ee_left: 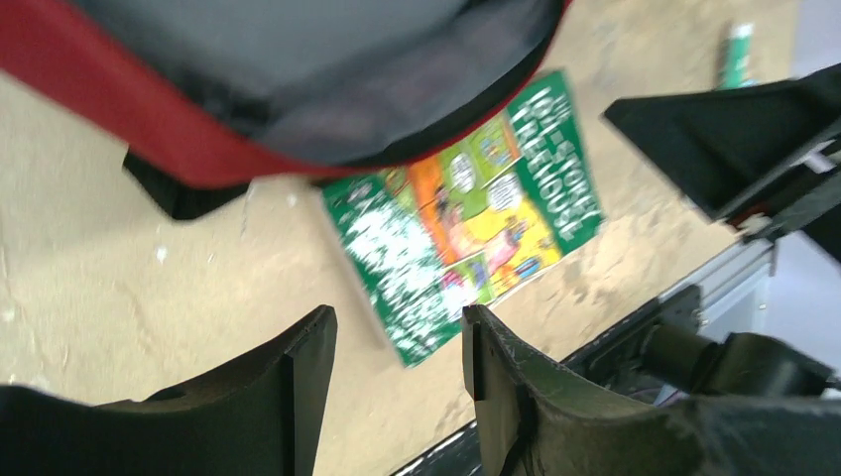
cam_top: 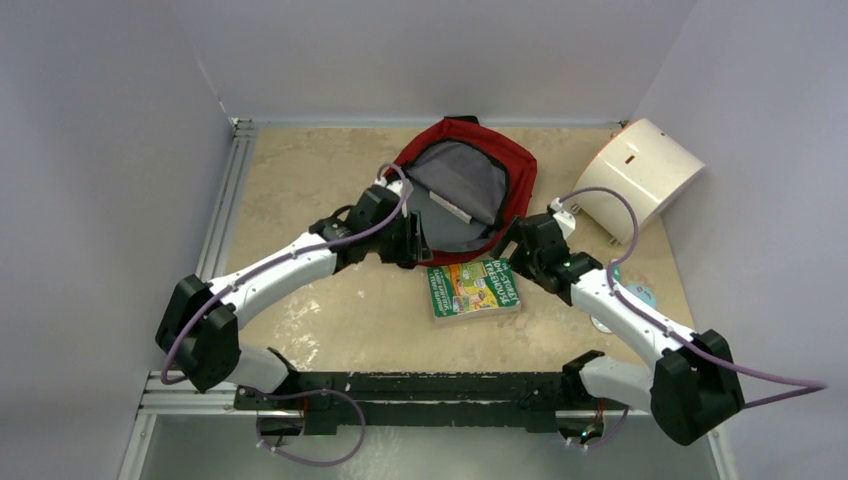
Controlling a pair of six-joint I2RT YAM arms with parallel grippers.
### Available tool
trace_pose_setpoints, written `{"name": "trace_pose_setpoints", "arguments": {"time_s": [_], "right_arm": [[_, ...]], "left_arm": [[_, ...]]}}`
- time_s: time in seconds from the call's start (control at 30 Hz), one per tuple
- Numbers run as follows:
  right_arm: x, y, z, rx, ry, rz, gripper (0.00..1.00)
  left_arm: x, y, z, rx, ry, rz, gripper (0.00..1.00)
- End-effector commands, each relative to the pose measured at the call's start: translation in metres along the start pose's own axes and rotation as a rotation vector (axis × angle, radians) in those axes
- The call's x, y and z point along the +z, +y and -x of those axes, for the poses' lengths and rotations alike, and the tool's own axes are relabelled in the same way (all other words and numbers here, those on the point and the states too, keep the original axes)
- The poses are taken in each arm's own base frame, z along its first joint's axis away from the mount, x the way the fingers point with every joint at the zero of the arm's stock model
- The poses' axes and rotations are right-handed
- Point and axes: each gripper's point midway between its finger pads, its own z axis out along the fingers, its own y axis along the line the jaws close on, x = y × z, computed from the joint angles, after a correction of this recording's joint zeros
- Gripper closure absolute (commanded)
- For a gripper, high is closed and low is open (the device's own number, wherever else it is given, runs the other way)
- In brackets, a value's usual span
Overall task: Pack the student bag
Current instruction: Pick up the book from the center of the board.
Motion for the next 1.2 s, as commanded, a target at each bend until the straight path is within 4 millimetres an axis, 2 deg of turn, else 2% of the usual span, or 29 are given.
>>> {"name": "trace_pose_setpoints", "arguments": {"time_s": [0.0,0.13,0.3,0.53,0.87,1.0,1.17], "right_arm": [[0.008,-0.011,-0.012,0.018,0.032,-0.021,0.01],[0.015,-0.024,-0.021,0.003,0.049,-0.056,0.01],[0.016,-0.021,-0.038,-0.002,0.109,0.002,0.04],[0.013,-0.019,-0.047,-0.04,0.16,0.033,0.04],[0.024,-0.012,-0.07,-0.155,0.27,0.108,0.05],[0.015,0.006,-0.078,-0.156,0.304,0.214,0.09],[0.004,0.031,-0.096,-0.204,0.37,0.319,0.11]], "left_arm": [[0.003,0.012,-0.029,-0.035,0.038,0.021,0.51],[0.017,0.007,-0.05,-0.007,0.082,-0.001,0.51],[0.035,-0.004,-0.066,0.006,0.116,-0.055,0.51],[0.053,0.009,-0.085,-0.021,0.177,-0.018,0.51],[0.061,0.03,-0.101,-0.033,0.23,0.063,0.5],[0.062,0.036,-0.103,-0.038,0.25,0.09,0.47],[0.061,0.043,-0.105,-0.062,0.262,0.108,0.43]]}}
